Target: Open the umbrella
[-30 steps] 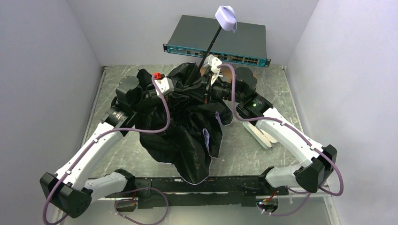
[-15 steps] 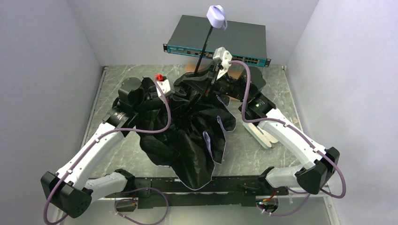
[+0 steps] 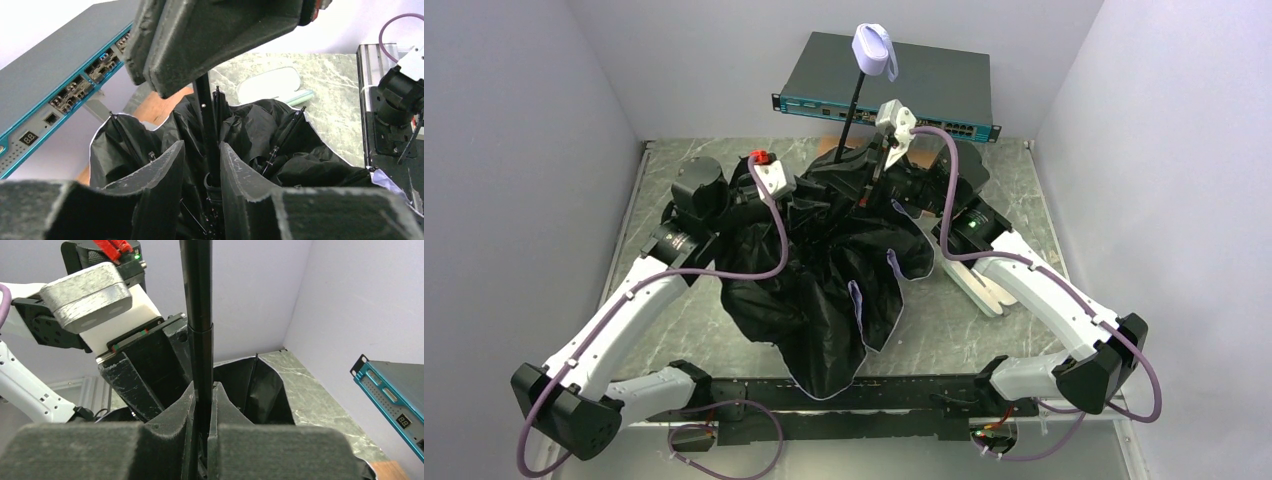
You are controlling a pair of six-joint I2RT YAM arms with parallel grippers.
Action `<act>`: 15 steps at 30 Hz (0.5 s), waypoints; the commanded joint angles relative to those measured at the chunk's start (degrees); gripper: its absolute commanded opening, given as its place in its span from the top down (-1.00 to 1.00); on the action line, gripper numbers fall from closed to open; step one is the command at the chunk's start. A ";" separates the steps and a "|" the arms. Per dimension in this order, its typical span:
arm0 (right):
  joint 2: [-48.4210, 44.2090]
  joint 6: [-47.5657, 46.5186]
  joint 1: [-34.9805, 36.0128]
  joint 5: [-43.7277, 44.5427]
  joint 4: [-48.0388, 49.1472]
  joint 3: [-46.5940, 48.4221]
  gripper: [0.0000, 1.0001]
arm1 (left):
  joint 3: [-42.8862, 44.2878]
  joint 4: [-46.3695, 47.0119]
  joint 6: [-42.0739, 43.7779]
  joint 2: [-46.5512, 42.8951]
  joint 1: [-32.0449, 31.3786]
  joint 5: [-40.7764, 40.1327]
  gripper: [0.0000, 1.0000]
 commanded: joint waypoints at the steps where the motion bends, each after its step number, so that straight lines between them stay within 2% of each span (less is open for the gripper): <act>1: -0.61 1.40 -0.12 -0.28 4.68 3.30 1.00 | 1.28 1.40 2.98 1.81 -0.44 -1.04 0.34; 9: -0.81 1.73 -0.16 1.07 3.51 5.74 1.00 | -5.97 -5.01 10.92 2.67 0.19 -2.37 0.40; 15: -0.65 2.76 -0.30 0.85 3.62 8.63 1.00 | -11.37 -8.21 13.83 3.62 4.27 -2.55 0.38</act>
